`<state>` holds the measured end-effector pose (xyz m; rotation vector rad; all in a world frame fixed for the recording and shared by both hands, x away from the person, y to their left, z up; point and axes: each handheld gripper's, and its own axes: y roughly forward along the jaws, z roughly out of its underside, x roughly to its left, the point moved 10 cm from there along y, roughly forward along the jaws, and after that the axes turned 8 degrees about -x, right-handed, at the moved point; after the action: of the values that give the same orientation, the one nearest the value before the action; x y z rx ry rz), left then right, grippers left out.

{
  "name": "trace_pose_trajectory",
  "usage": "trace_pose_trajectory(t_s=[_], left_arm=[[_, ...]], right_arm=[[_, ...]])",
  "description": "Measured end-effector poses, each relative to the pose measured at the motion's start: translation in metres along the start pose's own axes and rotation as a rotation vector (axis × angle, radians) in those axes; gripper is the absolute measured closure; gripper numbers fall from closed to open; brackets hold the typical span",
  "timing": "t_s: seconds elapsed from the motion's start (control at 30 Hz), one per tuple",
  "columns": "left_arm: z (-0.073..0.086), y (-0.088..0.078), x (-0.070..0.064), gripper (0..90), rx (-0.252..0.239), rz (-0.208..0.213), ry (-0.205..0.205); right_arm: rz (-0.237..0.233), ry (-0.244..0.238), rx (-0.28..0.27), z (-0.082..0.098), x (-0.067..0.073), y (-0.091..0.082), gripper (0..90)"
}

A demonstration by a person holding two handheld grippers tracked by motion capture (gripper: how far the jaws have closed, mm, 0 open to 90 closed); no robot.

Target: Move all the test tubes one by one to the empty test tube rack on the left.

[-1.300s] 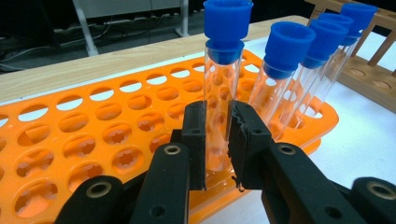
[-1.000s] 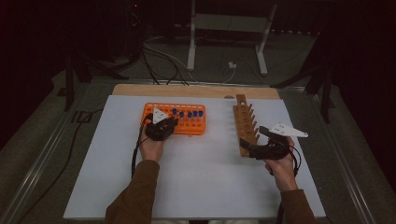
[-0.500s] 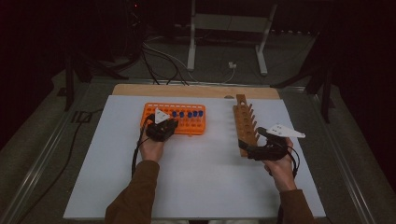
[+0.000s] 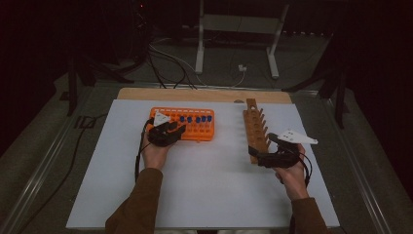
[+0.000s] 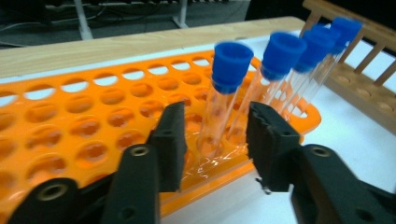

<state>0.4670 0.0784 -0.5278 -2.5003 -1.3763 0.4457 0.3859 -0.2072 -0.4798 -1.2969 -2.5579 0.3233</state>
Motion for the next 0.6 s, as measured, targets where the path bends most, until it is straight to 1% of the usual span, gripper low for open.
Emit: trace_pose_trajectory(t_s=[0.07, 0.1, 0.13, 0.17, 0.23, 0.3, 0.37, 0.4, 0.47, 0.53, 0.6], left_arm=[[-0.004, -0.008, 0.001, 51.9, -0.008, 0.006, -0.004], [-0.005, -0.012, 0.002, 51.2, -0.01, 0.015, -0.002], [-0.007, -0.017, 0.002, 50.5, -0.015, 0.029, -0.008], [-0.009, -0.021, 0.003, 48.5, -0.017, 0.034, -0.015], [-0.01, -0.031, 0.006, 39.4, -0.009, 0.02, -0.014], [-0.011, -0.041, 0.006, 33.7, -0.018, 0.023, -0.002], [-0.011, -0.051, 0.006, 21.8, -0.015, 0.01, 0.011], [-0.011, -0.057, 0.006, 16.4, -0.012, 0.014, 0.01], [-0.01, -0.069, 0.006, 14.5, -0.025, 0.001, 0.037], [-0.008, -0.081, 0.009, 8.6, -0.026, -0.016, 0.058], [-0.007, -0.093, 0.012, 2.4, -0.039, -0.03, 0.057]], right_arm=[[0.0, -0.001, -0.003, -0.001, 0.001, 0.0, 0.9], [-0.002, -0.002, -0.004, -0.001, 0.001, -0.001, 0.9], [-0.004, -0.002, -0.006, -0.001, 0.002, -0.001, 0.9], [-0.004, -0.002, -0.01, -0.001, 0.002, -0.001, 0.8], [-0.003, 0.002, -0.013, -0.001, 0.002, -0.002, 0.9], [-0.002, 0.005, -0.016, -0.001, 0.001, -0.003, 0.9], [-0.002, 0.005, -0.017, 0.0, 0.001, -0.004, 0.8], [-0.001, 0.005, -0.018, 0.0, 0.002, -0.004, 0.9], [0.001, 0.005, -0.018, 0.001, 0.001, -0.006, 0.8], [0.001, 0.003, -0.022, 0.003, 0.001, -0.008, 0.8], [0.001, -0.002, -0.024, 0.004, 0.002, -0.01, 0.8]])
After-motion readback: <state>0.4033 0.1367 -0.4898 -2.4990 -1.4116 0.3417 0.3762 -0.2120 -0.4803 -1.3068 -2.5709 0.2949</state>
